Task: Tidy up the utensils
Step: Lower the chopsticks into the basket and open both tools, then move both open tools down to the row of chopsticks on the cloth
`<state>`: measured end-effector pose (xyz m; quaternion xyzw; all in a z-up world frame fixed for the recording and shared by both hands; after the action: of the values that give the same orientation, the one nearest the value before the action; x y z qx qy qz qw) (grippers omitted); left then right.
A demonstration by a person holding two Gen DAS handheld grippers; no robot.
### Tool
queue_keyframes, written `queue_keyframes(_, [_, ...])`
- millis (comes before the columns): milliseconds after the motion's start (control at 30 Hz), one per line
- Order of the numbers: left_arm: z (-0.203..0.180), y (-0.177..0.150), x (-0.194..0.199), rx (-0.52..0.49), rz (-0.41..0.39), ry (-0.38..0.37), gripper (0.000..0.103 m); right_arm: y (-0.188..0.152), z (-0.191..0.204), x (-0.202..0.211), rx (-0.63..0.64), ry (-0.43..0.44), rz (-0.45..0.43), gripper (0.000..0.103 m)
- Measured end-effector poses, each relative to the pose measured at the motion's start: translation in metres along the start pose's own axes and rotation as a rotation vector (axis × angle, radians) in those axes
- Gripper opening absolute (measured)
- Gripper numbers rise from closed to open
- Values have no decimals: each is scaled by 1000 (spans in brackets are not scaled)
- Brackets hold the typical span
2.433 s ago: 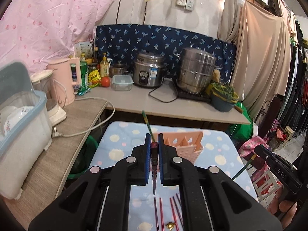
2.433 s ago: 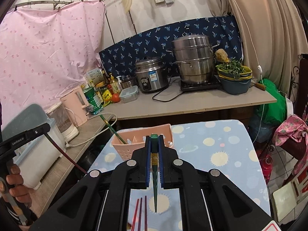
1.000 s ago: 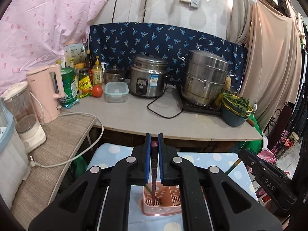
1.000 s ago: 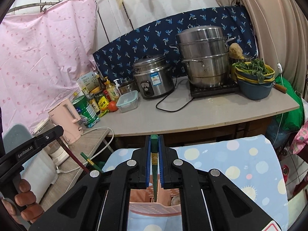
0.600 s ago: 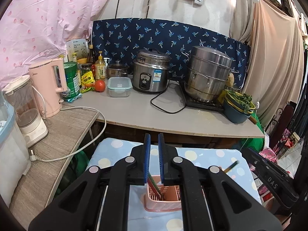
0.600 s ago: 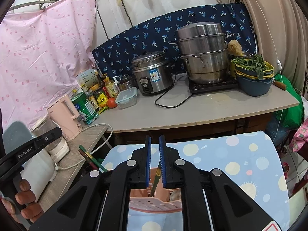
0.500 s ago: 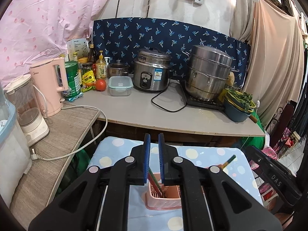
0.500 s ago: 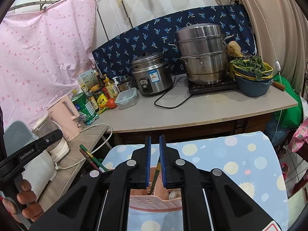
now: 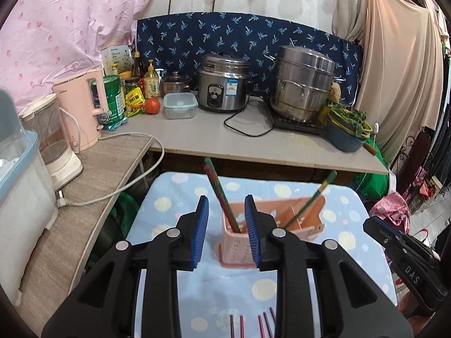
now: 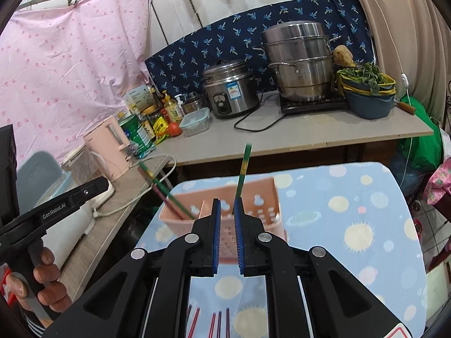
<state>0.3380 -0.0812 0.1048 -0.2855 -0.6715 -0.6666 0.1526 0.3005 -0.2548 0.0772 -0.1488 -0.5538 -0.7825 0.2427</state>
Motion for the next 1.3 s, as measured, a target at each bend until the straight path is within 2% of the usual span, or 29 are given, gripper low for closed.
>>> queue_keyframes(133, [0, -28, 8, -10, 34, -2, 32, -33, 5, 12, 5, 4, 35, 12])
queue_keyframes(200, [2, -46, 13, -21, 50, 7, 37, -52, 7, 19, -1, 10, 56, 12])
queue_keyframes(633, [17, -173, 28, -22, 212, -2, 38, -196, 8, 55, 7, -21, 236, 13])
queue_keyframes(733, [20, -199, 32, -36, 233, 6, 47, -222, 7, 62, 6, -32, 260, 27])
queue_keyframes(833, [23, -222, 36, -33, 250, 8, 51, -247, 7, 65, 12, -44, 291, 28])
queue_keyframes(1033, [24, -265, 39, -50, 306, 13, 56, -280, 3, 67, 13, -72, 335, 28])
queue_keyframes(1300, [30, -301, 43, -64, 354, 18, 56, -301, -3, 68, 4, -83, 367, 27])
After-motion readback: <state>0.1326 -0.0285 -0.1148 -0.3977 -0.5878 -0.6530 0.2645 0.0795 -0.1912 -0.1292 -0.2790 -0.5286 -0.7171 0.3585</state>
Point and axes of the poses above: each gripper's, at about its wrist camera, not at the fingertips, and x roughly against the way its jaws point, z to its left, y to its top, the point moved 10 cm from there along -x, roughly the way its jaws point, and after that the axes turned 4 degrees about y, right-handed, at the moved point
